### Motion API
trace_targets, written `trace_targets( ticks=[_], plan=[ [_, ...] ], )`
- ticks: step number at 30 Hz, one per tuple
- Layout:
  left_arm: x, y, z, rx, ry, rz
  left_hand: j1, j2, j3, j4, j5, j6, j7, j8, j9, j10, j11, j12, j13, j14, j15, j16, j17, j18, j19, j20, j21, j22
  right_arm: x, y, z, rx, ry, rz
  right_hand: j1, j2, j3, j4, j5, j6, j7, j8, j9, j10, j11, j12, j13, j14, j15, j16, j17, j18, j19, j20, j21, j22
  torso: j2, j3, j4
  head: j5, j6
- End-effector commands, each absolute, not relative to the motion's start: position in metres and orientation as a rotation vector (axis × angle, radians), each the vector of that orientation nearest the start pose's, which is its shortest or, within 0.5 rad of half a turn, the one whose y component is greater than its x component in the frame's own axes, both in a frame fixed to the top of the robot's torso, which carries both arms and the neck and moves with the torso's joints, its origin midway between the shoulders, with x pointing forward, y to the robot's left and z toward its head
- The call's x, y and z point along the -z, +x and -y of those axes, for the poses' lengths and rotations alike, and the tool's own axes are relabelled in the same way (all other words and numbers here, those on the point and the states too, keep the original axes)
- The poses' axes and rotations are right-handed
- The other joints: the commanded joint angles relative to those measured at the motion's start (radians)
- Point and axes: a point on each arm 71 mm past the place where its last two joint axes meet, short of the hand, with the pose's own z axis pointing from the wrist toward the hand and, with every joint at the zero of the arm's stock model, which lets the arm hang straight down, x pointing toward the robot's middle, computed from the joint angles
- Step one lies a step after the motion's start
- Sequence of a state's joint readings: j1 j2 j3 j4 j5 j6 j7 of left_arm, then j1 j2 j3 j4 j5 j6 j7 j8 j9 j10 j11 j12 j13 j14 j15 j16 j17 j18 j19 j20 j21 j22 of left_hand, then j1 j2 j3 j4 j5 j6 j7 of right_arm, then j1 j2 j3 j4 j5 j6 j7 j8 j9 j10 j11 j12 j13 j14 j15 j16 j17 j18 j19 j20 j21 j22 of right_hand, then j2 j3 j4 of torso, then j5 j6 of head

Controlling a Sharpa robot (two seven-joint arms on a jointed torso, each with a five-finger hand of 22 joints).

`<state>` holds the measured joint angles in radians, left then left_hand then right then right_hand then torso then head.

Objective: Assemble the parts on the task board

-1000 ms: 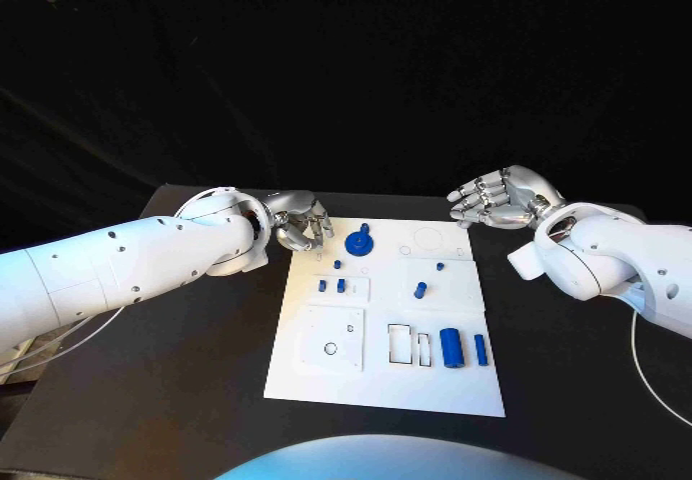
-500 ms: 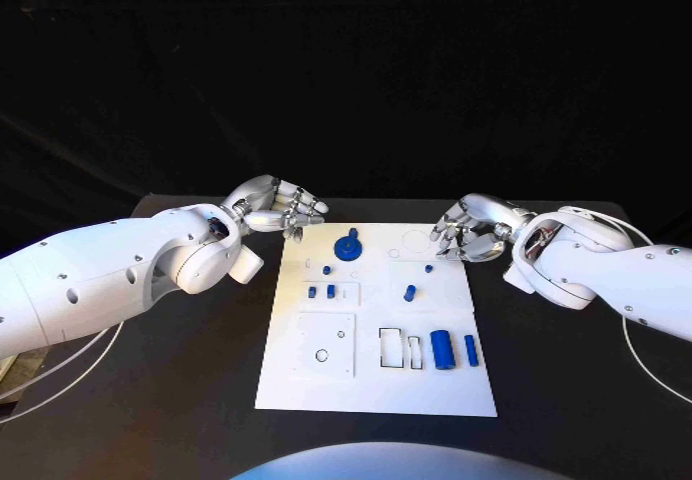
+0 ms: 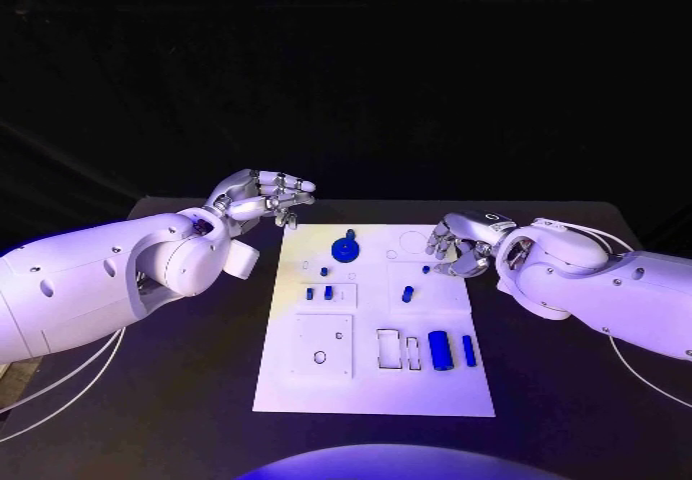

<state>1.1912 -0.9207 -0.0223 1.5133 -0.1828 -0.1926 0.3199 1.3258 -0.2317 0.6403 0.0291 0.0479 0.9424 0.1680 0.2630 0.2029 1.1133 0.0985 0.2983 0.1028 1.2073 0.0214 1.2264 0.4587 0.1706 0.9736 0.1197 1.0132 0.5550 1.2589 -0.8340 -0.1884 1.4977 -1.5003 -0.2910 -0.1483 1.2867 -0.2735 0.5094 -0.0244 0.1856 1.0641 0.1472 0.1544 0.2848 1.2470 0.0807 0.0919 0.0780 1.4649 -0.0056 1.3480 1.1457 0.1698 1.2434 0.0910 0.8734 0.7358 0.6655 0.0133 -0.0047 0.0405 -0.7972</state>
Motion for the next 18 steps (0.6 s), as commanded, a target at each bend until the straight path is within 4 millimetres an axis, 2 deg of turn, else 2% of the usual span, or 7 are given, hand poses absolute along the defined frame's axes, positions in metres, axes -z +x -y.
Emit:
trace_targets(
  ticks=[1,18],
  plan=[
    [0.174,0.487,-0.242,1.555,-0.994,-1.483,-0.001,0.013,-0.003,0.003,0.003,0.002,0.001,0.003,0.001,0.002,-0.001,0.001,0.001,-0.008,0.002,-0.004,-0.001,0.015,-0.003,0.002,-0.004,-0.001,0.218,0.480,0.205,-0.458,-0.298,-1.767,0.003,-0.001,0.005,0.005,0.000,-0.001,0.005,-0.007,0.002,-0.005,0.001,-0.006,-0.002,0.051,0.008,0.009,0.008,-0.017,0.010,-0.001,0.010,0.010,0.001,0.0003,0.0002,-0.001,-0.001],
    [0.174,0.486,-0.243,1.565,-1.007,-1.479,0.003,0.016,-0.005,0.001,0.003,-0.002,0.006,0.002,0.001,0.000,0.002,0.000,0.001,-0.015,0.003,-0.012,-0.017,0.015,-0.001,0.002,-0.009,-0.005,0.235,0.478,0.192,-0.475,-0.314,-1.805,0.020,0.019,0.043,0.013,0.000,0.015,-0.001,0.002,0.011,0.014,-0.005,-0.001,0.000,0.048,0.003,0.037,0.030,-0.022,0.016,-0.001,0.056,0.065,0.001,0.0007,-0.0004,0.004,-0.008]
  ],
)
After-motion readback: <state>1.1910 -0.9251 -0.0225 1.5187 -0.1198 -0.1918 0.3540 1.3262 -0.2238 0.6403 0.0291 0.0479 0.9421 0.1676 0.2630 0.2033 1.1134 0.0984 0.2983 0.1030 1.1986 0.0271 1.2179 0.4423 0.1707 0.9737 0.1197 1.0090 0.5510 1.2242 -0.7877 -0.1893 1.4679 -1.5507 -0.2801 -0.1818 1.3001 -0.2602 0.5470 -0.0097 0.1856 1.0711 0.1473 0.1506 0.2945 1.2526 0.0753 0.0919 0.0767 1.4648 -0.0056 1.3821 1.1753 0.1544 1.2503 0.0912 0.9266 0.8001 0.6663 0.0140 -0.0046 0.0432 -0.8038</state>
